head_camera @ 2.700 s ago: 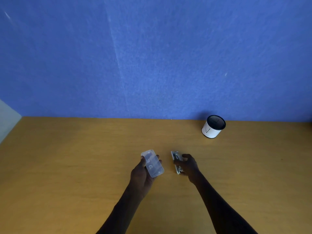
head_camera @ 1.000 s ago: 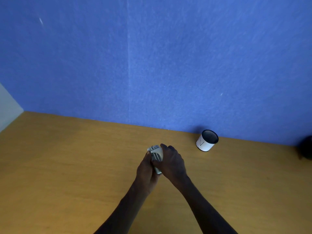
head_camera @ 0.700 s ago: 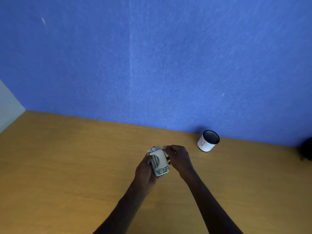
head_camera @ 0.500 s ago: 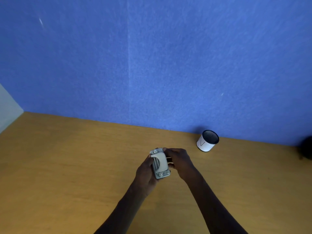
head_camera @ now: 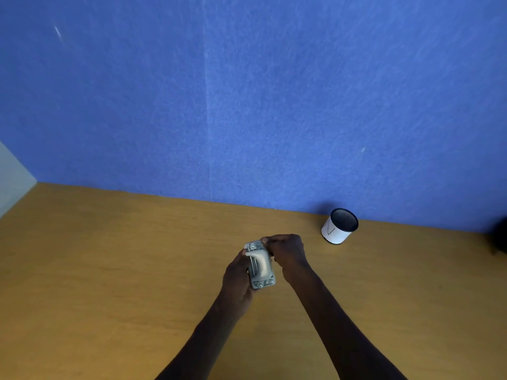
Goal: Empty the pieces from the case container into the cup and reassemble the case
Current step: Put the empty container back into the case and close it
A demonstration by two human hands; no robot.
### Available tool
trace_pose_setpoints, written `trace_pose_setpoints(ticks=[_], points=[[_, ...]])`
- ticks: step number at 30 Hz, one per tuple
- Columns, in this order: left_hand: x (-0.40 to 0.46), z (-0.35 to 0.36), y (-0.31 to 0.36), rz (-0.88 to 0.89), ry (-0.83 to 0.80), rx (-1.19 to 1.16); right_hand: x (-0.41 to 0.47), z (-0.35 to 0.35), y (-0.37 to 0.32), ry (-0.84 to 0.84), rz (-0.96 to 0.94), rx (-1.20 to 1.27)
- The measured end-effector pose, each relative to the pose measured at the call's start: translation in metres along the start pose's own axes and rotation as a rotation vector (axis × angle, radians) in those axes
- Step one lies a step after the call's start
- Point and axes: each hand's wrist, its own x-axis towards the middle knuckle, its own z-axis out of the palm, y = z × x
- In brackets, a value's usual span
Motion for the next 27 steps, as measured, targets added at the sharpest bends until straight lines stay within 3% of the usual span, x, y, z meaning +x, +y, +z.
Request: trace_pose_setpoints(ticks=[3, 9, 11, 14, 20, 24, 27], points=[[0.003, 0.002, 0.002, 0.024, 0.065, -0.022, 0.001, -0.001, 0.001, -0.101, -0.006, 0.091], [0.009, 0.003, 0.011, 0.005, 0.088, -0.065, -0.001, -0.019, 0.012, -0.496, 0.03, 0.244], [0.01, 0.004, 0.011, 0.015, 0.078, -0.067, -0.003, -0.022, 0.016, -0.498, 0.036, 0.19], [0.011, 0.006, 0.011, -0.004, 0.048, -0.081, -0.003, -0.022, 0.021, -0.37, 0.044, 0.136], [0.006, 0.009, 0.017, -0.026, -0.146, -0.202, 0.002, -0.024, 0.024, -0.21, 0.088, 0.264], [0.004, 0.016, 0.021, 0.041, -0.189, -0.226, 0.001, -0.022, 0.024, -0.225, 0.098, 0.408], [0.005, 0.022, 0.024, 0.095, -0.149, -0.306, 0.001, -0.021, 0.027, -0.349, 0.185, 0.556]])
